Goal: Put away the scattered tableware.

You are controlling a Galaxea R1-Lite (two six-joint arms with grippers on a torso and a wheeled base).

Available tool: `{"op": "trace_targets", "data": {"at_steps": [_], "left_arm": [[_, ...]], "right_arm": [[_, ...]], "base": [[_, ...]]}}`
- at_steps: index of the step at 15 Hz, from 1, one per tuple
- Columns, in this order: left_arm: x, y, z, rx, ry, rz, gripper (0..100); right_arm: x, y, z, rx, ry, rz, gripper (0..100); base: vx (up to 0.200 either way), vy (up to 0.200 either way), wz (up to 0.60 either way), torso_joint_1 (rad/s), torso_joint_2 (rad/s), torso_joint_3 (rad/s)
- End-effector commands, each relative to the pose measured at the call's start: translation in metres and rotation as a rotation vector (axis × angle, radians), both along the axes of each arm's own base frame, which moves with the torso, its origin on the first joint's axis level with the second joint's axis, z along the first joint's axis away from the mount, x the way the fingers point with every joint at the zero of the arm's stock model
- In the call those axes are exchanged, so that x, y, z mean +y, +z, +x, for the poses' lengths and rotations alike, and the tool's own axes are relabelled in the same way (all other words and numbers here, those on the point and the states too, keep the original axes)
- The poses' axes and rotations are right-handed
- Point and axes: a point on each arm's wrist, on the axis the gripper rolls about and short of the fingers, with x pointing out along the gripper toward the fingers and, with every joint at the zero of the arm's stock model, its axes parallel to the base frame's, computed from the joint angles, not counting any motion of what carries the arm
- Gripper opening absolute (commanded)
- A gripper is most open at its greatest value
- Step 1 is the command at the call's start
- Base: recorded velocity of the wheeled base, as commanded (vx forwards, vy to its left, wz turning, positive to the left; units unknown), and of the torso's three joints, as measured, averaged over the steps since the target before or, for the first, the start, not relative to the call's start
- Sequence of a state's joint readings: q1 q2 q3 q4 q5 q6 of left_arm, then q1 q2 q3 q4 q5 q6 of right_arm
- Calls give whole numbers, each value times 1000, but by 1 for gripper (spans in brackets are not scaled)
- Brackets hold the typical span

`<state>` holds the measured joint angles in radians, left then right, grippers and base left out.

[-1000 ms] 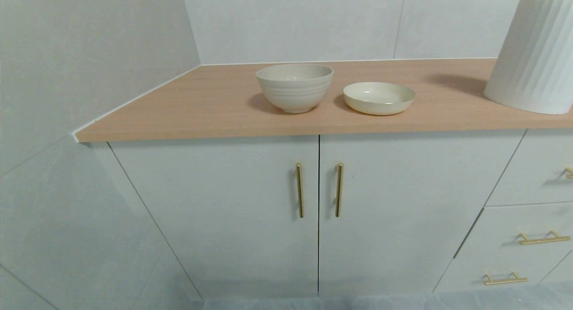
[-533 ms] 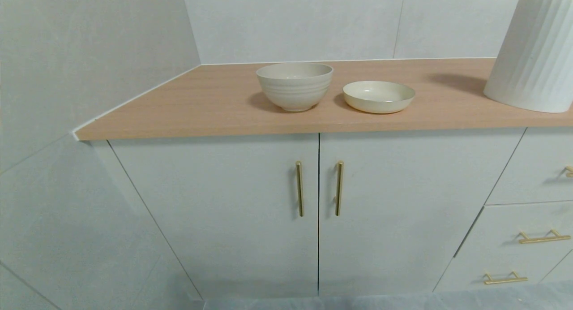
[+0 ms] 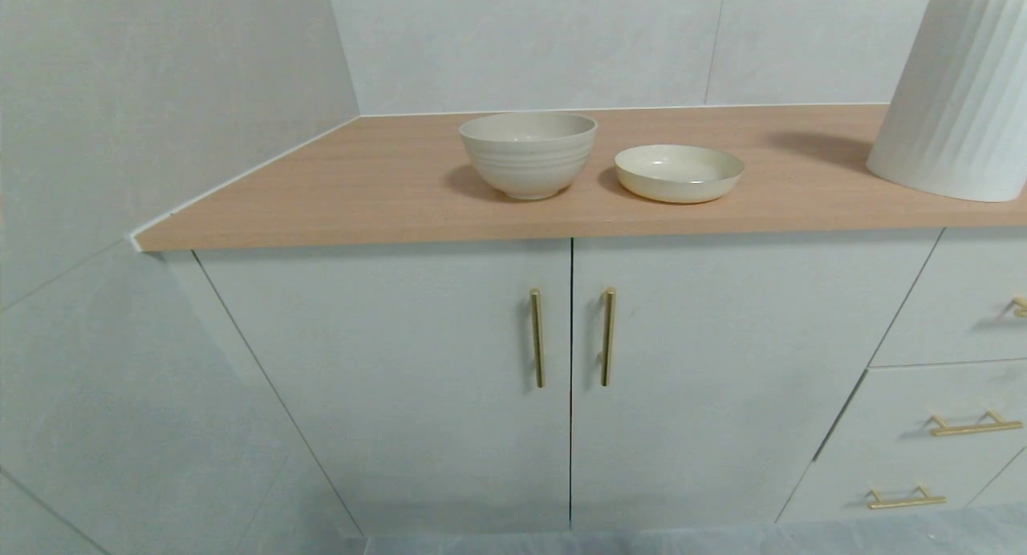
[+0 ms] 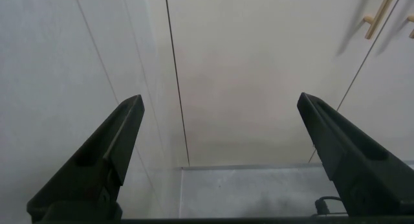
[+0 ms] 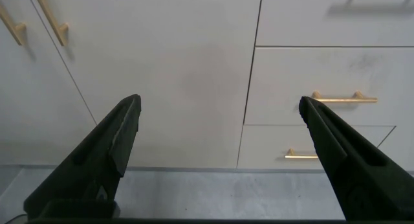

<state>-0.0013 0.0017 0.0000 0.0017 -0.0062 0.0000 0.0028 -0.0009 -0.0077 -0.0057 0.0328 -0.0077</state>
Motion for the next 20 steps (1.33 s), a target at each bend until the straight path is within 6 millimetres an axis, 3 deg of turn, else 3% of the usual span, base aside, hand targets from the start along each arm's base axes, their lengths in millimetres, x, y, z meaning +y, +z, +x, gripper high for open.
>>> {"op": "trace_targets", "data": {"at_steps": [1, 6, 8, 9, 10, 11, 13, 20], "left_arm": [[0, 0, 0, 0, 0, 0, 100], [0, 0, 0, 0, -2, 3, 100], [0, 0, 0, 0, -2, 3, 100], [0, 0, 0, 0, -2, 5, 100], [0, 0, 0, 0, -2, 5, 100], [0, 0, 0, 0, -2, 5, 100], [0, 0, 0, 0, -2, 5, 100], [0, 0, 0, 0, -2, 3, 100]], "right_arm": [[0, 35, -11, -125, 17, 44, 100], [5, 53, 10, 89, 300, 61, 100], [7, 66, 29, 204, 395, 47, 100], [12, 77, 50, 300, 470, 21, 100], [12, 77, 50, 300, 470, 21, 100], [24, 96, 74, 373, 600, 8, 100], [39, 112, 103, 418, 662, 35, 100], [108, 121, 218, 421, 752, 25, 100]], "base": [[0, 0, 0, 0, 0, 0], [0, 0, 0, 0, 0, 0], [0, 0, 0, 0, 0, 0], [0, 0, 0, 0, 0, 0], [0, 0, 0, 0, 0, 0], [0, 0, 0, 0, 0, 0], [0, 0, 0, 0, 0, 0], [0, 0, 0, 0, 0, 0]]}}
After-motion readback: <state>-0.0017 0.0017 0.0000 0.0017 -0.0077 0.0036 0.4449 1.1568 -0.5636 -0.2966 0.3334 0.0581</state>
